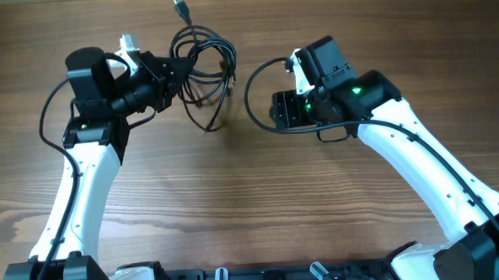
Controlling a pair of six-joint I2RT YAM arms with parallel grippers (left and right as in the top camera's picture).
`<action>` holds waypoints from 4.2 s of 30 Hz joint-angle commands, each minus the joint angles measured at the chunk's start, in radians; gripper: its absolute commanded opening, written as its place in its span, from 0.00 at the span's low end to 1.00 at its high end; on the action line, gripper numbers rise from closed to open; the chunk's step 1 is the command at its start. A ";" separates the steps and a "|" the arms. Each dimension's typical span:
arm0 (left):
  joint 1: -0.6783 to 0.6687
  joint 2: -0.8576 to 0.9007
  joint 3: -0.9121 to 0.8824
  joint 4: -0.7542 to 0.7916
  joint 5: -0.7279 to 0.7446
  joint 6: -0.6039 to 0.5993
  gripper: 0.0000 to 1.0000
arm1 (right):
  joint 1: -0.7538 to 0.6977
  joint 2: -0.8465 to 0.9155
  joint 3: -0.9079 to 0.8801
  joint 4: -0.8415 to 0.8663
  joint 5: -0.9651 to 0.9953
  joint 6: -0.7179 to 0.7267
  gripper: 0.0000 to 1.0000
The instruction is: Untangle cables
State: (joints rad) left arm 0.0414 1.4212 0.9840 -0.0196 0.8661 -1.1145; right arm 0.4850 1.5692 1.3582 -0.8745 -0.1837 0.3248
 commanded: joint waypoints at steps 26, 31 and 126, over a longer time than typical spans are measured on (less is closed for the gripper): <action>-0.211 -0.014 0.013 -0.173 0.082 0.740 0.04 | -0.006 -0.030 0.202 0.322 -0.019 -0.139 0.63; -0.236 -0.014 0.013 -0.168 0.156 0.740 0.04 | -0.006 0.011 0.200 0.315 0.009 -0.141 0.62; -0.236 -0.014 0.013 -0.193 -0.566 -1.062 0.04 | 0.163 0.224 0.220 0.206 -0.169 0.116 0.04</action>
State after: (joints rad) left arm -0.1947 1.4227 0.9867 -0.1730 0.3408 -2.0243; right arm 0.6491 1.8473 1.5715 -0.6479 -0.2295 0.5106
